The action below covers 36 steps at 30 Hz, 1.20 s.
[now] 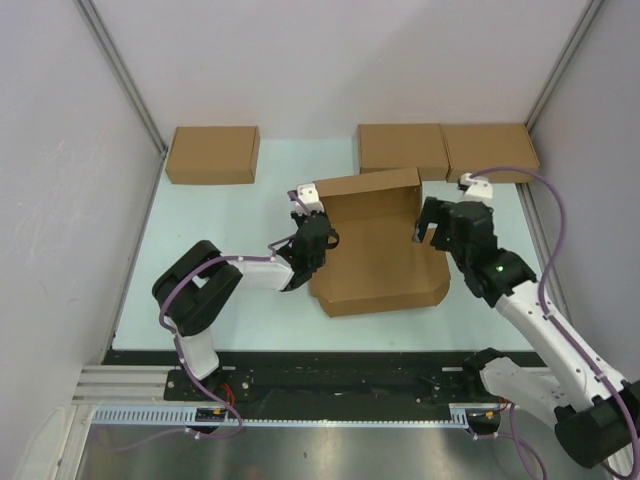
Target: Fold the paper box
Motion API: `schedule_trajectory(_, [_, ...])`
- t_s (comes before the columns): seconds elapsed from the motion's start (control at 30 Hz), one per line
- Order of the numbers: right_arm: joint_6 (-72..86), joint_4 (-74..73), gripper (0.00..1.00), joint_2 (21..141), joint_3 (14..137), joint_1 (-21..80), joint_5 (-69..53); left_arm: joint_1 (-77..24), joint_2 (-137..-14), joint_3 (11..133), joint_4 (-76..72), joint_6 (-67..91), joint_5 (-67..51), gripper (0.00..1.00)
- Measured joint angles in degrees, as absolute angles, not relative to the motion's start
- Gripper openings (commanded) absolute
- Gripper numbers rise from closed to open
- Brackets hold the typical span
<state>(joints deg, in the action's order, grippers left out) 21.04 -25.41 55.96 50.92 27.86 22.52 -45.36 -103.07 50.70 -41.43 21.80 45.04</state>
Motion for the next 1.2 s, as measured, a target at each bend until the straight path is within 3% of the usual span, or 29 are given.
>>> schedule_trajectory(0.17, [23.5, -23.0, 0.99, 53.6, 53.7, 16.5, 12.4, -45.4, -103.1, 50.7, -41.5, 19.9, 44.5, 0.05])
schedule_trajectory(0.33, [29.2, -14.4, 1.0, 60.4, 53.7, 4.3, -5.5, -45.4, -103.0, 50.7, -41.7, 17.4, 43.0, 0.06])
schedule_trajectory(0.63, [37.4, 2.3, 0.97, 74.2, 53.3, 2.9, -21.2, -45.5, -102.8, 50.9, -41.3, 12.3, 40.0, 0.08])
schedule_trajectory(0.87, [34.7, 3.3, 0.84, 80.2, 53.3, 3.8, -20.6, -45.5, -102.8, 51.0, -41.4, 8.7, 38.6, 0.11])
schedule_trajectory(1.0, [32.9, 3.0, 0.73, 80.8, 53.3, 4.3, -19.3, -45.5, -102.8, 51.0, -41.3, 7.9, 38.4, 0.23])
schedule_trajectory(1.13, [31.3, 2.5, 0.55, 80.8, 53.3, 4.9, -17.7, -45.5, -102.8, 50.8, -39.7, 6.8, 38.0, 0.33])
schedule_trajectory(1.2, [31.0, 2.5, 0.52, 80.8, 53.3, 5.2, -17.0, -45.5, -102.5, 50.3, -39.3, 6.4, 37.6, 0.38])
